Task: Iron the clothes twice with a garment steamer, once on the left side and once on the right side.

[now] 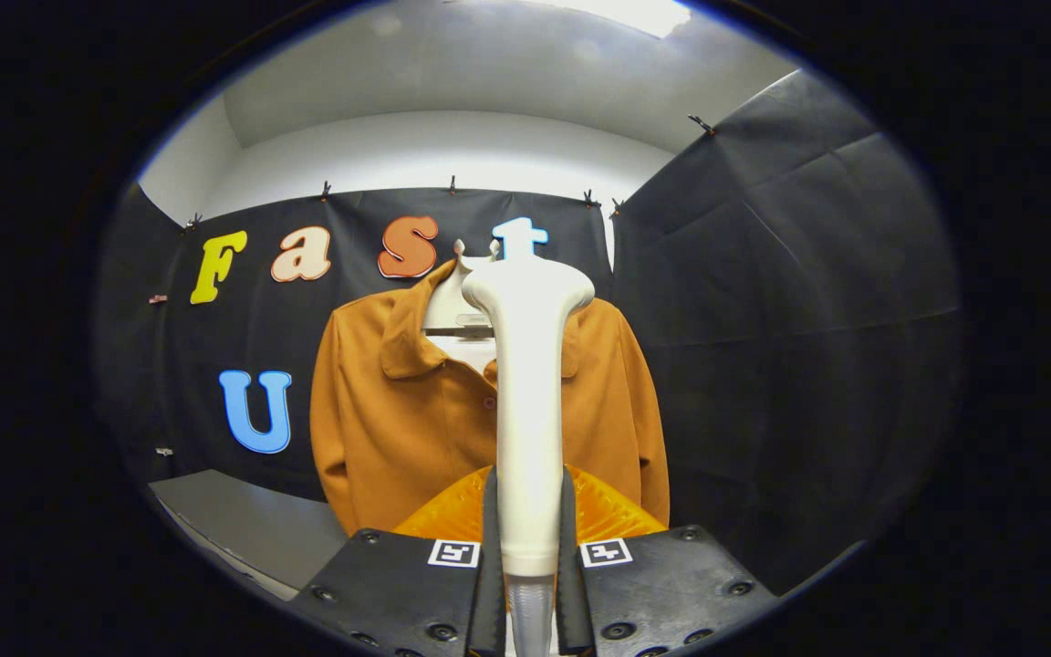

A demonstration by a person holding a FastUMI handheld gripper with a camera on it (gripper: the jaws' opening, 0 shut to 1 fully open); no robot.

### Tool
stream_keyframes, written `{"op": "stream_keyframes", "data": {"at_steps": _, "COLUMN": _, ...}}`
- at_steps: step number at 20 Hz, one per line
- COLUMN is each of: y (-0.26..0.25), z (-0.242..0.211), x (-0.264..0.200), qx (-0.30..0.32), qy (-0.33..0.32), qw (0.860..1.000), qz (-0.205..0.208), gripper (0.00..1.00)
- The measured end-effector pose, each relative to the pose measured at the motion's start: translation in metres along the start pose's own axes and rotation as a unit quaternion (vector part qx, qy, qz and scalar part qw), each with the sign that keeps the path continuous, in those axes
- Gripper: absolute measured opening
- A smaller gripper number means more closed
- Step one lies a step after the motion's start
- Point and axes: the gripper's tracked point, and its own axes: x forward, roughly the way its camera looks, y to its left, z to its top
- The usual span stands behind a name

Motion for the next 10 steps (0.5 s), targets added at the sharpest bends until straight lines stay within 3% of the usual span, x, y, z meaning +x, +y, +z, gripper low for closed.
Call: {"op": "stream_keyframes", "data": {"at_steps": 10, "y": -0.02, "z": -0.075, "x": 0.035, "qx": 0.003, "qy": 0.053, "qw": 0.999, "qz": -0.001, "gripper": 0.25}}
